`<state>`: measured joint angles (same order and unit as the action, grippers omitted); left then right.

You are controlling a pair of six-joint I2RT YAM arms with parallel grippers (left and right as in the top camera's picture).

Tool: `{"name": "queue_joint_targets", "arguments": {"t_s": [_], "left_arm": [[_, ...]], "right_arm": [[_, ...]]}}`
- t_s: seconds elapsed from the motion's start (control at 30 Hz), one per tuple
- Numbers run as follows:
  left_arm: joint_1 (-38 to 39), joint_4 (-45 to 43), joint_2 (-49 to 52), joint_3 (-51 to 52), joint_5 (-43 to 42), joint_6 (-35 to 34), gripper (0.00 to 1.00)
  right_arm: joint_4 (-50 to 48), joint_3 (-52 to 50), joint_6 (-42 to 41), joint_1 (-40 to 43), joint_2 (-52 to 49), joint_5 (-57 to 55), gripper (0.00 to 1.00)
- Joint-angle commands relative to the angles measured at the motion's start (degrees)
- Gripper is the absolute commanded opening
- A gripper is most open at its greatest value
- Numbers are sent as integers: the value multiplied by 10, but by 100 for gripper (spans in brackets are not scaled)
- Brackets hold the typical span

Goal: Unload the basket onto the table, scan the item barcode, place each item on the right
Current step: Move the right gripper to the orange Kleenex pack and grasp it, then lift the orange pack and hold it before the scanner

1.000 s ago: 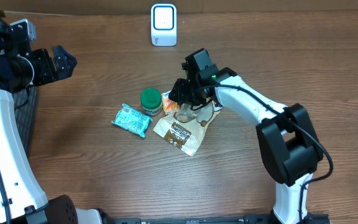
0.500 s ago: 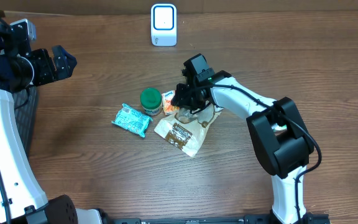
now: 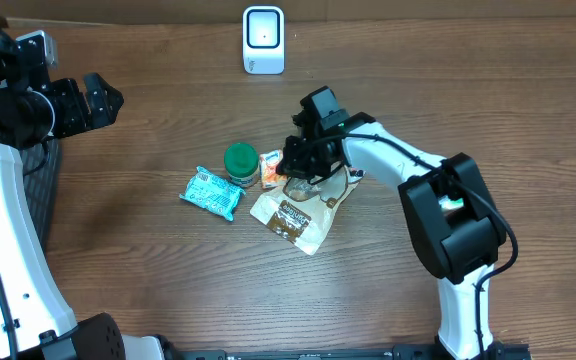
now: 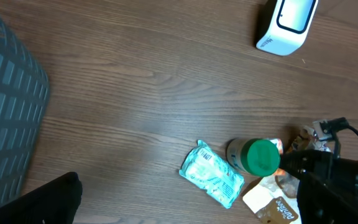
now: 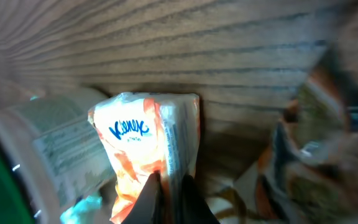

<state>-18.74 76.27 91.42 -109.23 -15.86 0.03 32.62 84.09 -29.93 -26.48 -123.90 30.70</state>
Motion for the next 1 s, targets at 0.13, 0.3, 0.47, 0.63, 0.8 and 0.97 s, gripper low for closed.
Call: {"name": "queue_joint_targets", "arguments": {"t_s": [0.13, 0.3, 0.47, 0.63, 0.8, 0.97], "left_arm": [[0, -2, 1, -3, -1, 9, 99], [0, -2, 1, -3, -1, 9, 100], [0, -2, 1, -3, -1, 9, 100], [0, -2, 1, -3, -1, 9, 100], [0, -2, 1, -3, -1, 9, 100], [0, -2, 1, -3, -1, 9, 100]], "right_arm": [[4, 0, 49, 104, 107, 208, 4], [-21, 0, 49, 151, 141, 376, 4], [-75, 0, 17, 165, 142, 513, 4], [-146, 0, -80, 164, 142, 574, 4], [-231, 0, -216, 165, 142, 582, 4], [-336, 0, -340, 165, 142, 581, 4]]}}
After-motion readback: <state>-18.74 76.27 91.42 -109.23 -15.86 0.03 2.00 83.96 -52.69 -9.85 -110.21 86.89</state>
